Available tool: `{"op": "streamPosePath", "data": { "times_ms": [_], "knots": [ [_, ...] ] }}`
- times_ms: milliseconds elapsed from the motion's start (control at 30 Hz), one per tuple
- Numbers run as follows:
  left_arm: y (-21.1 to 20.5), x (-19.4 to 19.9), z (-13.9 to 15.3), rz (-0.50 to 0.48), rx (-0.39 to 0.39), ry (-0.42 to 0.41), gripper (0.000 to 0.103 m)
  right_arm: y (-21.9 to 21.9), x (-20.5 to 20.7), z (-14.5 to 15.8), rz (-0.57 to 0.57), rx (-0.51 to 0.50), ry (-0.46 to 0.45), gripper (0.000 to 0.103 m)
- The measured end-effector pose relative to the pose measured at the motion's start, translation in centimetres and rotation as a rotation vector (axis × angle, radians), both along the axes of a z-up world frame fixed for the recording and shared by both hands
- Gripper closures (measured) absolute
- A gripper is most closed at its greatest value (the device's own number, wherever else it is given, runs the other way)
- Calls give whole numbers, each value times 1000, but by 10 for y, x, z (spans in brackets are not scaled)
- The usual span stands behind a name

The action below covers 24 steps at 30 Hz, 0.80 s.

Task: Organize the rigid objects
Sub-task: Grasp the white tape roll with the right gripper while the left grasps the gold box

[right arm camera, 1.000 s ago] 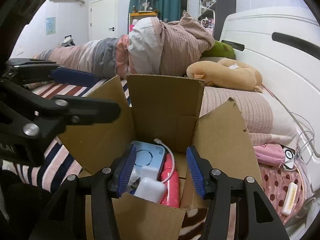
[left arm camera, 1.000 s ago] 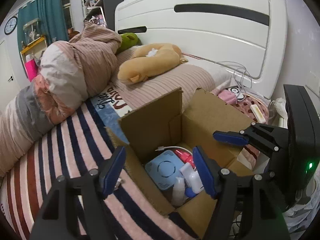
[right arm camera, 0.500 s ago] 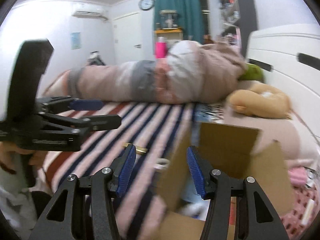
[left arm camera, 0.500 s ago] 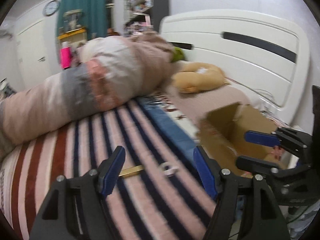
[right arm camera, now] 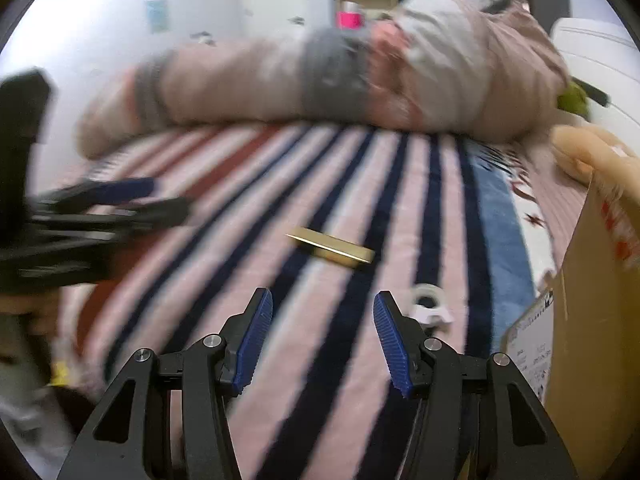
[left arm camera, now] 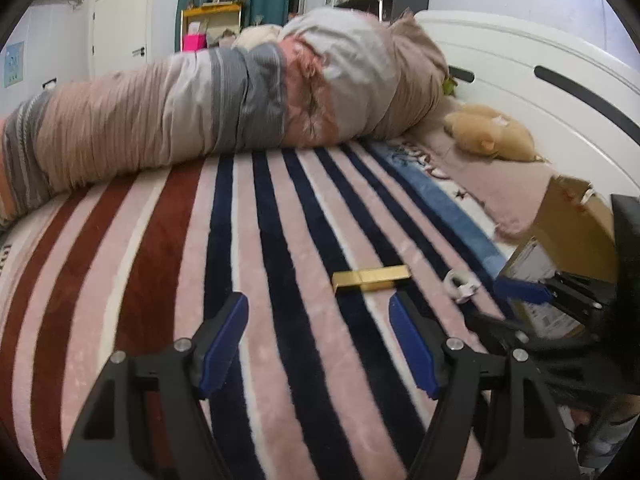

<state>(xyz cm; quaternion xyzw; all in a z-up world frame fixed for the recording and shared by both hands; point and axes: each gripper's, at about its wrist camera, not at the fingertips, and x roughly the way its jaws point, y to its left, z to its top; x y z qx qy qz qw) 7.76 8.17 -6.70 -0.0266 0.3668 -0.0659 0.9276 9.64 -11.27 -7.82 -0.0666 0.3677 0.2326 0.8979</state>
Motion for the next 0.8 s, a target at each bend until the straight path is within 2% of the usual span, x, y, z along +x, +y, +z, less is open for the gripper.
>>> {"op": "streamPosePath", "data": {
  "times_ms": [100,200,233,267,333,433,500,567,600,800],
  "knots": [
    [4,14,-20,-3,-31,35,33,-4,26,-33,-103,-83,2,54],
    [0,24,-32,0,-20,64,29,-7,41,-50,-164,-153,-11,54],
    [-1,29,-37,-3,-27,72,25,-11,46,-53,-180,-155,-10,51],
    [-2,35,-42,-5,-38,83,23,-14,51,-55,-193,-148,-2,42],
    [-5,43,-49,-7,-58,105,19,-20,58,-59,-187,-112,22,39],
    [-12,54,-62,-10,-68,133,19,-21,63,-65,-183,-85,54,37],
    [-19,60,-67,-15,-72,146,19,-25,65,-67,-179,-57,56,39],
    [-27,68,-72,-22,-93,155,19,-24,60,-67,-172,-47,43,55],
    [-33,76,-74,-27,-110,167,19,-23,58,-67,-168,-45,38,57],
    [-63,110,-83,-51,-142,188,16,-23,56,-67,-165,-34,36,58]
  ]
}}
